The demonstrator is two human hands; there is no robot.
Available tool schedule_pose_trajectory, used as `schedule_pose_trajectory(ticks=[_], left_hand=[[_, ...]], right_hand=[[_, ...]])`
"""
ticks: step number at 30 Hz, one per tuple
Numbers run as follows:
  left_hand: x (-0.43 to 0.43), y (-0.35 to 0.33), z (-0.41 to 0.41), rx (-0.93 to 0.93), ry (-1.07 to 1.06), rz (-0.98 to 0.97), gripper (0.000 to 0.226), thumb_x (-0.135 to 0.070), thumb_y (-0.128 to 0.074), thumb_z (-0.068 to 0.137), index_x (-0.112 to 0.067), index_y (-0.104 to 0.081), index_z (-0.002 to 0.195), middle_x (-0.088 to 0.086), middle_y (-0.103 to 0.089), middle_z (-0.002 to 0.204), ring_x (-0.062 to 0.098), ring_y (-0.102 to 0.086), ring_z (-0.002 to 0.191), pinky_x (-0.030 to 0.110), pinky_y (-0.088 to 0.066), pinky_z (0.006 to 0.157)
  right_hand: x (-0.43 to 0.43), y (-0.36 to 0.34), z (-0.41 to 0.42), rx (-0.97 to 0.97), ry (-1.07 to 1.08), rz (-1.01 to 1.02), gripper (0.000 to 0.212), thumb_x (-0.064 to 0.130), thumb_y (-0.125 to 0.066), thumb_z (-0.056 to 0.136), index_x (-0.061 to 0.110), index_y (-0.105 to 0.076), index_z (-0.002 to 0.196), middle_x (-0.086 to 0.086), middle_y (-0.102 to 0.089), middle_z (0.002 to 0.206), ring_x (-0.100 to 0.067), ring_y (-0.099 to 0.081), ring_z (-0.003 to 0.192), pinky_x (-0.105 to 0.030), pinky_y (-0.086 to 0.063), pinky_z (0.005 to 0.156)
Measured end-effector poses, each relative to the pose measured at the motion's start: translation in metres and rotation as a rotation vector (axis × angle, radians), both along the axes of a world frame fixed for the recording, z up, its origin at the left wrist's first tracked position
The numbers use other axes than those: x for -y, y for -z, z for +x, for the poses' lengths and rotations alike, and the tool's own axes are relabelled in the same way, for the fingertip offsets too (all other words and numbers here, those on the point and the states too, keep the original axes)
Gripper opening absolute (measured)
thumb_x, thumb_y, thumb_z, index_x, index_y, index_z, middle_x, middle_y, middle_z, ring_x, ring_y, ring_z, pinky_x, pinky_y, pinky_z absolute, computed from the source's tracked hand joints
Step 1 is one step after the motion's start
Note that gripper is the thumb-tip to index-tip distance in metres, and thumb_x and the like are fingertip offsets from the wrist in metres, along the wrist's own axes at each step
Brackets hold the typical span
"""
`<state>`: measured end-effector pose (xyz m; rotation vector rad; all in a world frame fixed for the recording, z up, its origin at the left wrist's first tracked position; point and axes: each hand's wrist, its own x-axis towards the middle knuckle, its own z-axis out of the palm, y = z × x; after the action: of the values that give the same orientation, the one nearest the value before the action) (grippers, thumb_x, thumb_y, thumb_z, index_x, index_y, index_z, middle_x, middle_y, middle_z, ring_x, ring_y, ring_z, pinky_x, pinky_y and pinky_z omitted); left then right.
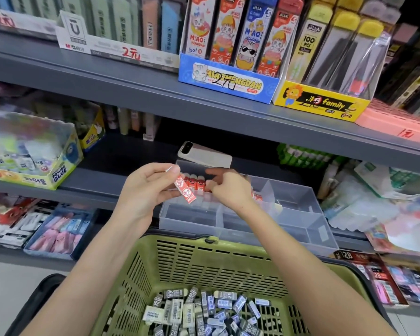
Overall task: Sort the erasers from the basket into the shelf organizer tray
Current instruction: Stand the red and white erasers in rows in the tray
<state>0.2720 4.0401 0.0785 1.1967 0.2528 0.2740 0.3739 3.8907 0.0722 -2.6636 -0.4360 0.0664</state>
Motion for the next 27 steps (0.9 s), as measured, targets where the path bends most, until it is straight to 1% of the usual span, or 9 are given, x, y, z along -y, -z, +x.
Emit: schedule_pose_trajectory(ticks=[3, 5, 7, 10, 14, 17, 21, 24, 27], left_hand=[[0.006, -0.002, 0.003, 0.020, 0.000, 0.023, 0.034, -0.031, -0.073, 0.068, -0.008, -0.067, 0.091, 0.010, -0.073, 0.081, 0.020, -0.071, 0.078, 0.025, -0.056, 0.066], [0.012, -0.004, 0.005, 0.041, 0.010, 0.041, 0.038, -0.032, -0.074, 0.066, -0.005, -0.065, 0.092, 0.013, -0.073, 0.080, 0.023, -0.071, 0.079, 0.027, -0.057, 0.067], [0.020, -0.007, 0.007, 0.066, 0.029, 0.062, 0.037, -0.030, -0.075, 0.067, -0.003, -0.064, 0.090, 0.014, -0.072, 0.078, 0.025, -0.072, 0.078, 0.030, -0.057, 0.067], [0.035, -0.013, 0.012, 0.085, 0.063, 0.091, 0.031, -0.026, -0.075, 0.067, -0.004, -0.066, 0.087, 0.013, -0.072, 0.074, 0.025, -0.071, 0.073, 0.028, -0.056, 0.063], [0.063, -0.025, 0.023, 0.085, 0.189, 0.191, 0.016, -0.016, -0.073, 0.073, -0.009, -0.069, 0.087, 0.003, -0.071, 0.069, 0.014, -0.068, 0.064, 0.022, -0.054, 0.058], [0.075, -0.026, 0.032, 0.058, 0.222, 0.505, 0.016, -0.023, -0.068, 0.084, -0.020, -0.070, 0.100, -0.003, -0.072, 0.090, 0.013, -0.068, 0.084, 0.027, -0.055, 0.077], [0.066, -0.008, 0.030, 0.025, 0.072, 1.222, 0.035, -0.039, -0.058, 0.089, -0.025, -0.063, 0.121, -0.004, -0.063, 0.109, 0.017, -0.053, 0.105, 0.024, -0.035, 0.088], [0.063, 0.007, 0.023, 0.056, 0.125, 1.408, 0.042, -0.047, -0.052, 0.091, -0.022, -0.063, 0.123, 0.003, -0.060, 0.119, 0.026, -0.047, 0.116, 0.034, -0.031, 0.097], [0.064, 0.013, 0.020, 0.056, 0.169, 1.512, 0.059, -0.059, -0.035, 0.087, -0.023, -0.063, 0.123, 0.007, -0.058, 0.125, 0.029, -0.046, 0.120, 0.043, -0.031, 0.101]], right_hand=[[0.012, -0.014, -0.017, 0.122, -0.038, 0.121, 0.023, 0.038, -0.048, 0.093, 0.033, -0.070, 0.097, 0.012, -0.071, 0.091, -0.014, -0.057, 0.100, -0.035, -0.033, 0.095], [0.021, -0.028, -0.038, -0.027, -0.152, 0.443, 0.023, 0.040, -0.054, 0.091, 0.028, -0.071, 0.081, 0.017, -0.066, 0.069, 0.000, -0.056, 0.073, -0.022, -0.040, 0.074], [0.030, -0.039, -0.056, -0.164, -0.232, 0.577, 0.017, 0.037, -0.062, 0.087, 0.024, -0.071, 0.081, 0.012, -0.067, 0.068, -0.002, -0.059, 0.064, -0.015, -0.040, 0.060], [0.046, -0.047, -0.064, -0.278, -0.196, 0.623, 0.013, 0.023, -0.069, 0.084, 0.010, -0.069, 0.089, -0.004, -0.069, 0.069, -0.010, -0.063, 0.064, -0.017, -0.044, 0.056], [0.073, -0.047, -0.059, -0.426, -0.151, 0.709, 0.008, 0.020, -0.069, 0.084, 0.012, -0.066, 0.086, -0.002, -0.067, 0.070, -0.010, -0.058, 0.067, -0.022, -0.037, 0.056], [0.093, -0.045, -0.044, -0.342, -0.027, 0.754, 0.006, 0.016, -0.069, 0.083, 0.011, -0.071, 0.080, 0.002, -0.067, 0.067, -0.004, -0.057, 0.060, -0.015, -0.036, 0.052], [0.112, -0.039, -0.013, -0.153, 0.221, 0.607, 0.015, 0.021, -0.074, 0.077, 0.011, -0.072, 0.067, 0.000, -0.069, 0.066, -0.007, -0.062, 0.065, -0.028, -0.045, 0.065], [0.107, -0.027, 0.007, -0.048, 0.288, 0.275, 0.026, 0.035, -0.076, 0.072, 0.012, -0.073, 0.085, -0.006, -0.071, 0.091, -0.021, -0.065, 0.089, -0.033, -0.049, 0.077], [0.097, -0.017, 0.014, 0.088, 0.344, 0.014, 0.031, 0.043, -0.068, 0.078, 0.015, -0.070, 0.091, -0.001, -0.067, 0.101, -0.022, -0.062, 0.097, -0.028, -0.046, 0.074]])
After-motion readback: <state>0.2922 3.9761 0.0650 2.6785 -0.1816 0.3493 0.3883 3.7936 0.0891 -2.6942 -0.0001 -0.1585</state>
